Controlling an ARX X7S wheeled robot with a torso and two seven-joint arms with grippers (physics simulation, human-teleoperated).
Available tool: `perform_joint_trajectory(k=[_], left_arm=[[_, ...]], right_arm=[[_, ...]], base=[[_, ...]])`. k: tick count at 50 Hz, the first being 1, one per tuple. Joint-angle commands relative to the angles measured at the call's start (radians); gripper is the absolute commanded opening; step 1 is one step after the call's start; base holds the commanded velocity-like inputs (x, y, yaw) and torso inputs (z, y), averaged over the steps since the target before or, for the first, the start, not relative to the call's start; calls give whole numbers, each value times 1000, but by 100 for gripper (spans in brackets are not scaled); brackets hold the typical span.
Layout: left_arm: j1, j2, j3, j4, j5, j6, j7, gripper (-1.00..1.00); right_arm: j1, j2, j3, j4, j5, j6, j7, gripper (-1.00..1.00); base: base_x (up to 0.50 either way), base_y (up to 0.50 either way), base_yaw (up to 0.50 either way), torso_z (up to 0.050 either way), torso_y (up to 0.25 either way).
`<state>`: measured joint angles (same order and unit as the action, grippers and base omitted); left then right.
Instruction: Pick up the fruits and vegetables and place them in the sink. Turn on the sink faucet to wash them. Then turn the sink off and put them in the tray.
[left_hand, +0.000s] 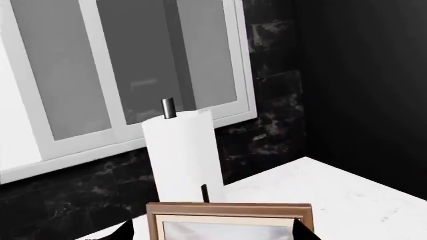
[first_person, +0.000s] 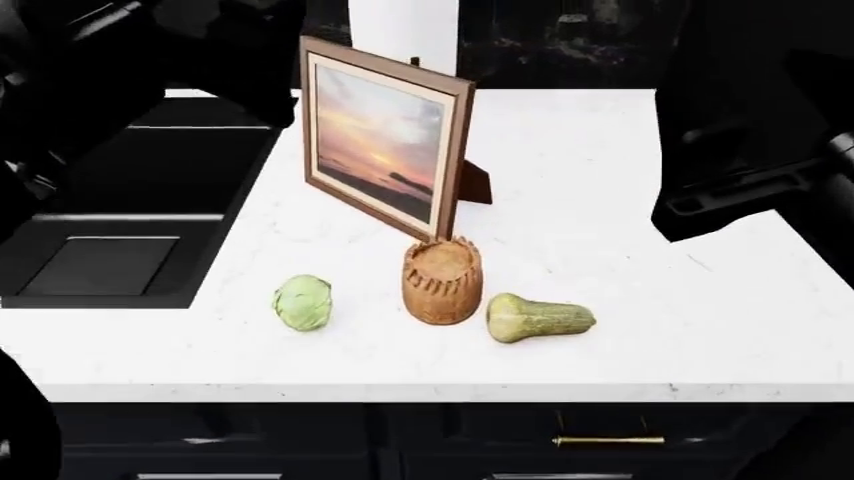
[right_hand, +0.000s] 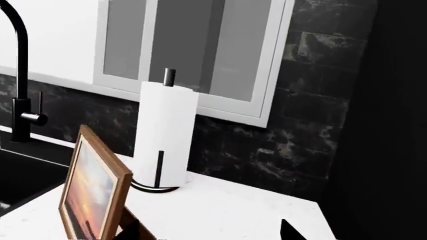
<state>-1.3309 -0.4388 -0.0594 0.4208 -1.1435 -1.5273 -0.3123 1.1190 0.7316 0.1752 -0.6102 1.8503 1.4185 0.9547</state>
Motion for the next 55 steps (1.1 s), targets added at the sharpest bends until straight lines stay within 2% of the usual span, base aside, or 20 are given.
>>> perform_joint_trajectory(k=[1,4,9,13,16,20,23,30,36,45,55], left_arm=[[-59,-66,41,-69,-106,-32,-31,100],[-98,-122,112,-149,-148,-34,13,100],[-186,-209,295,-255,-119,-15,215,100],[-229,-275,451,-253,-62,20,419,100],[-249,-298,530,-250,-41,18,497,100],[-273,-294,605,-277,-55,-25,519,100],[-288,-288,669,-315,-112,-39,473,100],[-319,-292,804,-410,-448,-33,216,100],[-287,-305,883,-420,-587,-12,79,100],[-201,-309,939,-433,-656,54,-40,100],[-150,-295,978,-446,-610,83,-31,100]], right_arm=[[71,-3,-28,34,-40,29,-66,100],[122,-2,-46,78,-61,45,-126,100],[193,2,-103,212,-107,100,-306,100],[277,22,-183,289,-187,133,-476,100],[313,35,-242,319,-232,131,-559,100],[355,43,-330,347,-306,123,-653,100],[371,41,-380,360,-340,116,-696,100],[356,54,-445,343,-367,95,-748,100],[331,96,-438,319,-331,82,-743,100],[305,132,-435,290,-286,64,-736,100],[277,144,-452,278,-305,34,-757,100]], base=[[0,0,0,0,0],[0,0,0,0,0],[0,0,0,0,3],[0,0,0,0,0],[0,0,0,0,0],[0,0,0,0,0],[0,0,0,0,0],[0,0,0,0,0],[0,0,0,0,0],[0,0,0,0,0],[0,0,0,0,0]])
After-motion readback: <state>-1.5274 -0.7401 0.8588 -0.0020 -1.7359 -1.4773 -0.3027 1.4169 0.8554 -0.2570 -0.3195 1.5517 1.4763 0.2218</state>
